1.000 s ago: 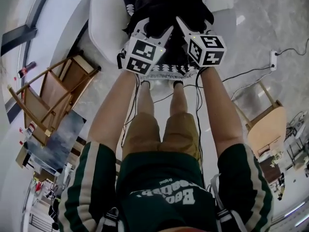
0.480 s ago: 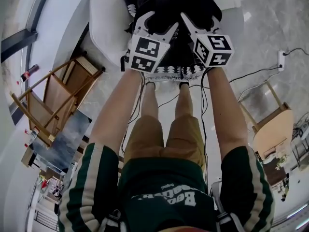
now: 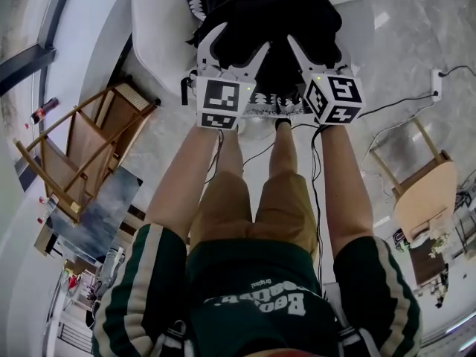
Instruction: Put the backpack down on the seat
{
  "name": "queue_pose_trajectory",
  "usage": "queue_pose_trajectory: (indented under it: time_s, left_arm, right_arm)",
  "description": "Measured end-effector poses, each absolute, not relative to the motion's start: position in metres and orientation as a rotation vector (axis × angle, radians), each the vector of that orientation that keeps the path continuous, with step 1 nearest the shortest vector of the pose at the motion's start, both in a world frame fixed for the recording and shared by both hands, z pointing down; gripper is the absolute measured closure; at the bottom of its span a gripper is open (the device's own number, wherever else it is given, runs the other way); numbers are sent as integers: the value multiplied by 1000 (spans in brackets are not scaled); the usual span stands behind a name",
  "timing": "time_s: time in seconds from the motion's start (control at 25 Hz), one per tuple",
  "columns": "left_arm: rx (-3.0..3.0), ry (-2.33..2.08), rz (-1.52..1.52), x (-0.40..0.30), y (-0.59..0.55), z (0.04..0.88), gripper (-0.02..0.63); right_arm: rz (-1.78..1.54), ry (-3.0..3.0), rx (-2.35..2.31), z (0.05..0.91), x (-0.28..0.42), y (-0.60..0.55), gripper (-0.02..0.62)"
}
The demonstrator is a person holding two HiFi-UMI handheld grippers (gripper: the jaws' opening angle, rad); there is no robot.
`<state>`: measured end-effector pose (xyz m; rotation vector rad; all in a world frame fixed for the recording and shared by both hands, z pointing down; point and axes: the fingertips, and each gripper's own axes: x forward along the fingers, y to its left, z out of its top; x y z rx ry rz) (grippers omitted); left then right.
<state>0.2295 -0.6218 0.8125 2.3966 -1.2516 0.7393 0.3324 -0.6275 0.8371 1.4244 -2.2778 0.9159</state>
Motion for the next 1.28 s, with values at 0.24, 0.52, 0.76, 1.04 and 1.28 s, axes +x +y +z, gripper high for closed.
queue_pose_trajectory:
  time_s: [0.24,0.52,0.76,1.04,1.28]
  left_arm:
    - [2319,-1305,690,220,-607,804,265]
    - [2340,-1275,641,234,-575,763,265]
    - [2400,-1287,599,244,-559,697,265]
    - [2500,-1309,497,252,-535,582,265]
    - [2573,-1285,382,238,-508,503,265]
  right_arm:
    - [939,-2277,1403,836,350,-589,302]
    - [852,-2341,1341,794,358,-564,302]
    - [773,-2399,1289,733,357,-555,302]
    - [686,-2446,1263,641,348,-535,303]
    - [613,-2438,1403,564,348,-514,304]
